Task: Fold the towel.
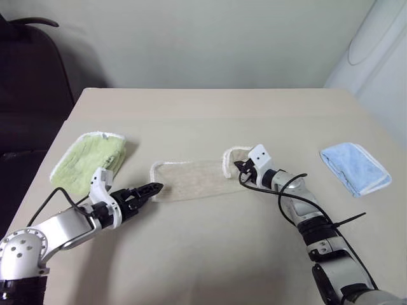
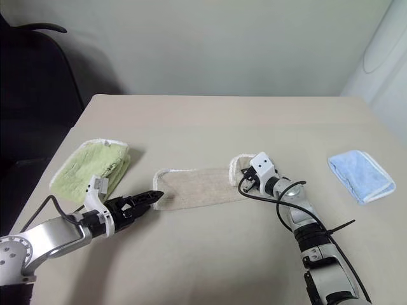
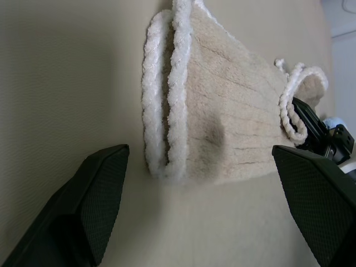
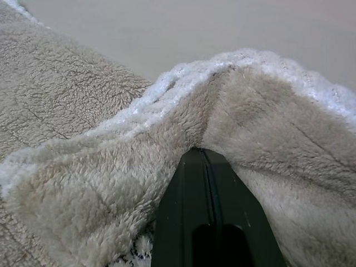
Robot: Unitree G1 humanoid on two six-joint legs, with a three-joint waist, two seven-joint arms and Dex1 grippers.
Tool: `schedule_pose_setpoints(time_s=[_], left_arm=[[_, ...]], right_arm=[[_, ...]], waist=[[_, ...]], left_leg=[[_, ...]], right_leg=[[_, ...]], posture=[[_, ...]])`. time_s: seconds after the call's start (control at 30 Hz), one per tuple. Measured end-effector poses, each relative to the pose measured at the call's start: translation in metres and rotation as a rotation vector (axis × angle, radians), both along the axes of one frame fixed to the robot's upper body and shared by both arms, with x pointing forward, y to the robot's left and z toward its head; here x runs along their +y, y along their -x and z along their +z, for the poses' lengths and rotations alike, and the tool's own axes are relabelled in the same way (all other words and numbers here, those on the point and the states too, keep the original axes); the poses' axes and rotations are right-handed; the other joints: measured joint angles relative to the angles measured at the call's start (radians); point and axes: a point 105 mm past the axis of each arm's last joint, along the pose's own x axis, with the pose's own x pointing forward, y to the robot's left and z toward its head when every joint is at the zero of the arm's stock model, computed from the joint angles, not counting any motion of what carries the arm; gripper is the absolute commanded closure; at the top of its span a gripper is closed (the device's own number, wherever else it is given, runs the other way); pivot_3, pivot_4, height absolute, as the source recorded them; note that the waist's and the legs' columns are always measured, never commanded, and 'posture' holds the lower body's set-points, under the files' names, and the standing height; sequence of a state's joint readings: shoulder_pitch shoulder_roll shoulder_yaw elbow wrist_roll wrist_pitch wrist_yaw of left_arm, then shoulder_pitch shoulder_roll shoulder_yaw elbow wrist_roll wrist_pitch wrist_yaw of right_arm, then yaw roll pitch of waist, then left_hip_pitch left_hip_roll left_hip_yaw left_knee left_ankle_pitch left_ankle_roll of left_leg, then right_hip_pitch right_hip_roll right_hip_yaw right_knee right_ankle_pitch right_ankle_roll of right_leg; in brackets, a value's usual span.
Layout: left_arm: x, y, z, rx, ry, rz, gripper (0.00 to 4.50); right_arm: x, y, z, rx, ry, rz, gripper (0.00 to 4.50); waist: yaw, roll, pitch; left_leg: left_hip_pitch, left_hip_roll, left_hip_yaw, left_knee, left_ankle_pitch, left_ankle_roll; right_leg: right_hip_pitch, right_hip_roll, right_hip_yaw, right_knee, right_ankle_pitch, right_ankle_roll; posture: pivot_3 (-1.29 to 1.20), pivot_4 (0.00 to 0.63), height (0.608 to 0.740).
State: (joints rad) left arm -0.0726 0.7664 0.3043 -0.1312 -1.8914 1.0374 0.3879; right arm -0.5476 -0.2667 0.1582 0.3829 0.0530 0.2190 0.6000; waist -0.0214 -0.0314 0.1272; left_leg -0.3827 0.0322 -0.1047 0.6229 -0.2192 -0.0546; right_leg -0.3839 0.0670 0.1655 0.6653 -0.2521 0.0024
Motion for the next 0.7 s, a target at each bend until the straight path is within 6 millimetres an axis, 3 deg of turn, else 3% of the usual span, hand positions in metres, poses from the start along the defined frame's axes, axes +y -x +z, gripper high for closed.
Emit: schedule_pose_setpoints(time_s=[0.1, 0.2, 0.57, 0.7], left_arm=[[-0.008, -0.011, -0.002, 0.008, 0.021, -0.007, 0.02], [-0.015, -0.019, -0.004, 0.008, 0.012, -0.021, 0.60], [-0.029, -0.025, -0.016, 0.040, -0.009, -0.079, 4.48], [-0.031, -0.025, -0.011, 0.005, 0.017, -0.096, 4.48]], right_arm=[[-0.003, 0.000, -0.001, 0.004, -0.003, -0.017, 4.50], [-0.004, 0.000, -0.002, 0.005, -0.007, -0.027, 4.50], [-0.003, 0.003, 0.003, -0.012, -0.020, -0.027, 4.50], [0.000, 0.004, 0.005, -0.016, -0.027, -0.021, 4.50]], waist=[[0.011, 0.007, -0.002], [0.020, 0.010, -0.001], [0.021, 0.008, -0.001], [0.020, 0.007, 0.000]], left_leg=[[0.000, -0.001, -0.003, 0.000, 0.001, 0.002], [0.000, -0.002, -0.005, 0.000, 0.001, 0.001], [-0.002, -0.002, -0.003, 0.002, -0.004, -0.001], [-0.004, -0.001, -0.003, 0.001, -0.004, -0.001]], right_leg=[[0.001, -0.001, 0.000, 0.000, 0.000, -0.001], [0.001, -0.002, 0.001, 0.000, 0.002, -0.003], [0.001, 0.000, 0.001, 0.000, 0.000, 0.002], [0.000, 0.003, 0.001, 0.000, 0.000, 0.004]], posture=[[0.00, 0.150, 0.735], [0.00, 0.150, 0.735], [0.00, 0.150, 0.735], [0.00, 0.150, 0.735]])
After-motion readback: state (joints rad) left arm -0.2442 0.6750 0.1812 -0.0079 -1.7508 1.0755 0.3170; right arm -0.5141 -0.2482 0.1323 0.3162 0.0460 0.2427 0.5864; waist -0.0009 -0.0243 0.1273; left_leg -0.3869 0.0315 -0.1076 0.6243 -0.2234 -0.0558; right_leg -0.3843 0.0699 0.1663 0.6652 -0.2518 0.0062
